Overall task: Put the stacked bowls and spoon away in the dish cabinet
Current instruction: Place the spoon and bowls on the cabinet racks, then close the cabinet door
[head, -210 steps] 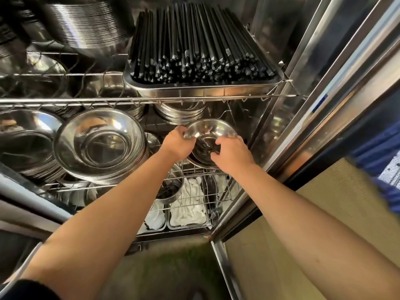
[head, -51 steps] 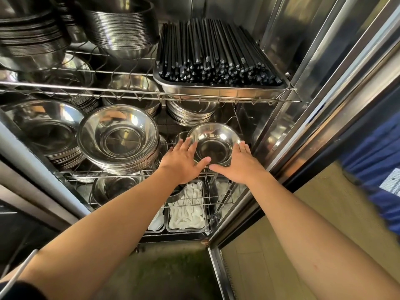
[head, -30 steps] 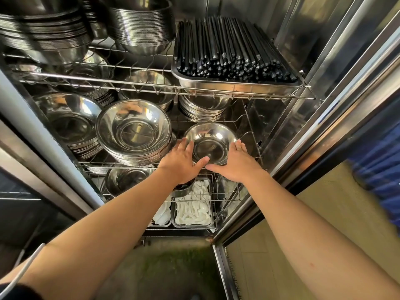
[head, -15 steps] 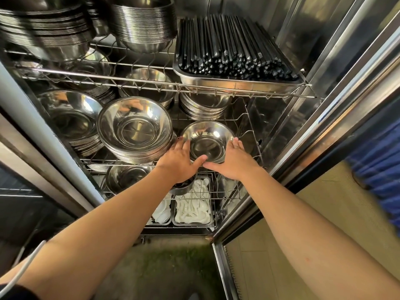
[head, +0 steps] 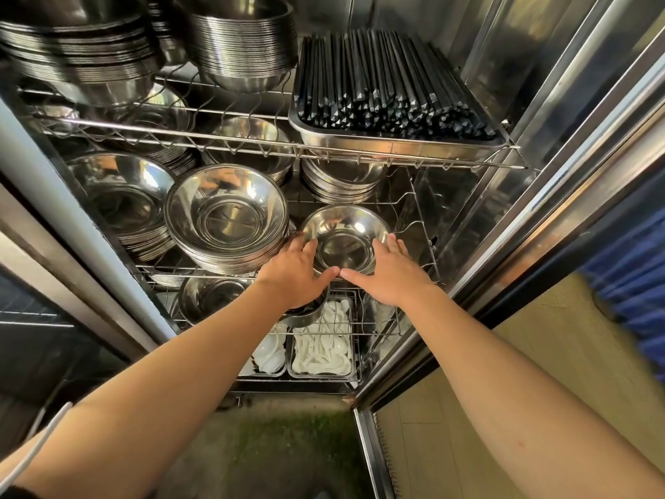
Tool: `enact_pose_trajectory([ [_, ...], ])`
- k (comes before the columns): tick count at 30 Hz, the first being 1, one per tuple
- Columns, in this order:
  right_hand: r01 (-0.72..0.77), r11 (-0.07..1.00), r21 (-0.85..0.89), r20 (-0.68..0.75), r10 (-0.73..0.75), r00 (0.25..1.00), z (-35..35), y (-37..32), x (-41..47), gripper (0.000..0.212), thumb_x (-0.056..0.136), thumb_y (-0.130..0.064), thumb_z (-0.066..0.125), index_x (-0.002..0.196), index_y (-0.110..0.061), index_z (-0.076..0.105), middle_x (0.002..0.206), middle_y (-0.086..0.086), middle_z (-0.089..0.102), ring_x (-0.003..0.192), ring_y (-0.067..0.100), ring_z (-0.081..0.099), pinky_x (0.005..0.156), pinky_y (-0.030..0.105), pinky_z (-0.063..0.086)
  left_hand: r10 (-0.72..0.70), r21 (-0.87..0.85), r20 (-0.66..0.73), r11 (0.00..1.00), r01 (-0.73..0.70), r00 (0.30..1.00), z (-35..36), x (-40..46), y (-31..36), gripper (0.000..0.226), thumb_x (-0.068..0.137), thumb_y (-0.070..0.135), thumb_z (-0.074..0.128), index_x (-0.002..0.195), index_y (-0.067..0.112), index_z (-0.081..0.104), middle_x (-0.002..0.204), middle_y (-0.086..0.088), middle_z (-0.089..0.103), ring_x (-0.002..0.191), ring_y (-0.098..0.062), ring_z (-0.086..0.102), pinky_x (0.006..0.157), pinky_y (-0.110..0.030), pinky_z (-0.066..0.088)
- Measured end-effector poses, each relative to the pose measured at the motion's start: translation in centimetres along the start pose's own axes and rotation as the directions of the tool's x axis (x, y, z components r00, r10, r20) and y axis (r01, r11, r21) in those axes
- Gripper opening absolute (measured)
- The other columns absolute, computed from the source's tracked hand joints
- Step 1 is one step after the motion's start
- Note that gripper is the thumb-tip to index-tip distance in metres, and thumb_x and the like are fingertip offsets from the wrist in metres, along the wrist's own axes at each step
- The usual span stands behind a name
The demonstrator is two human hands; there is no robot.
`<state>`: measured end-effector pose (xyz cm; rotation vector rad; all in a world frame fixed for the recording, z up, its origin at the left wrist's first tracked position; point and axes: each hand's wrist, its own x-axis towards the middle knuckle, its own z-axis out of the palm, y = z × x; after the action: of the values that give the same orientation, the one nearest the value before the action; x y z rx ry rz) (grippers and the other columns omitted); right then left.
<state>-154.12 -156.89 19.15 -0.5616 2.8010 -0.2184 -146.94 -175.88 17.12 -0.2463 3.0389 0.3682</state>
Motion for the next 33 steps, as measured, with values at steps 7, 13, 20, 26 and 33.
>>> enact_pose_trajectory([
  [7,0.117,0.993,-0.006,-0.144,-0.117,0.983,-1.4,0.4,-1.9,0.079,0.089,-0.060,0.059,0.152,-0.018,0.034,0.154,0.007,0.041,0.139,0.030,0.044,0.102,0.047,0.046,0.010,-0.083,-0.070,0.996,-0.016,0.997,-2.7,-1.8,0.3,0.073,0.090,0.062,0.050,0.147,0.018,0.040,0.141,-0.011,0.052,0.109,-0.027,0.063,0.087,-0.038,0.050],
  [13,0.145,0.989,-0.039,-0.271,-0.150,0.951,-4.2,0.7,-8.4,0.062,0.091,-0.055,0.058,0.143,-0.021,0.047,0.129,0.005,0.057,0.119,0.027,0.056,0.087,0.042,0.052,0.107,-0.144,-0.193,0.980,-0.136,0.975,-6.8,-5.9,3.3,0.063,0.090,0.060,0.052,0.141,0.023,0.047,0.130,-0.007,0.062,0.103,-0.025,0.065,0.085,-0.038,0.054],
  [20,0.077,0.996,-0.033,-0.489,-0.083,0.869,-6.2,1.9,-22.8,0.053,0.095,-0.048,0.057,0.141,-0.021,0.050,0.132,0.002,0.057,0.124,0.022,0.052,0.095,0.038,0.047,0.372,-0.161,-0.304,0.887,-0.433,0.877,-9.6,-14.4,9.1,0.058,0.091,0.056,0.054,0.139,0.024,0.050,0.128,-0.006,0.063,0.106,-0.025,0.064,0.087,-0.036,0.050],
  [26,-0.048,0.999,0.000,-0.644,0.037,0.764,-6.3,4.0,-36.9,0.045,0.091,-0.037,0.068,0.130,-0.015,0.062,0.123,0.005,0.063,0.116,0.027,0.058,0.096,0.040,0.048,0.608,-0.161,-0.365,0.705,-0.691,0.705,-11.2,-21.5,15.5,0.061,0.090,0.054,0.057,0.141,0.022,0.046,0.131,-0.003,0.061,0.118,-0.020,0.057,0.098,-0.035,0.046],
  [33,-0.243,0.967,0.079,-0.733,0.222,0.644,-5.4,7.6,-51.3,0.041,0.090,-0.037,0.069,0.126,-0.018,0.062,0.121,0.000,0.062,0.117,0.021,0.057,0.100,0.034,0.046,0.773,-0.081,-0.450,0.464,-0.882,0.448,-14.8,-29.3,26.1,0.063,0.090,0.046,0.062,0.142,0.015,0.044,0.131,-0.007,0.058,0.121,-0.025,0.052,0.103,-0.033,0.038],
])
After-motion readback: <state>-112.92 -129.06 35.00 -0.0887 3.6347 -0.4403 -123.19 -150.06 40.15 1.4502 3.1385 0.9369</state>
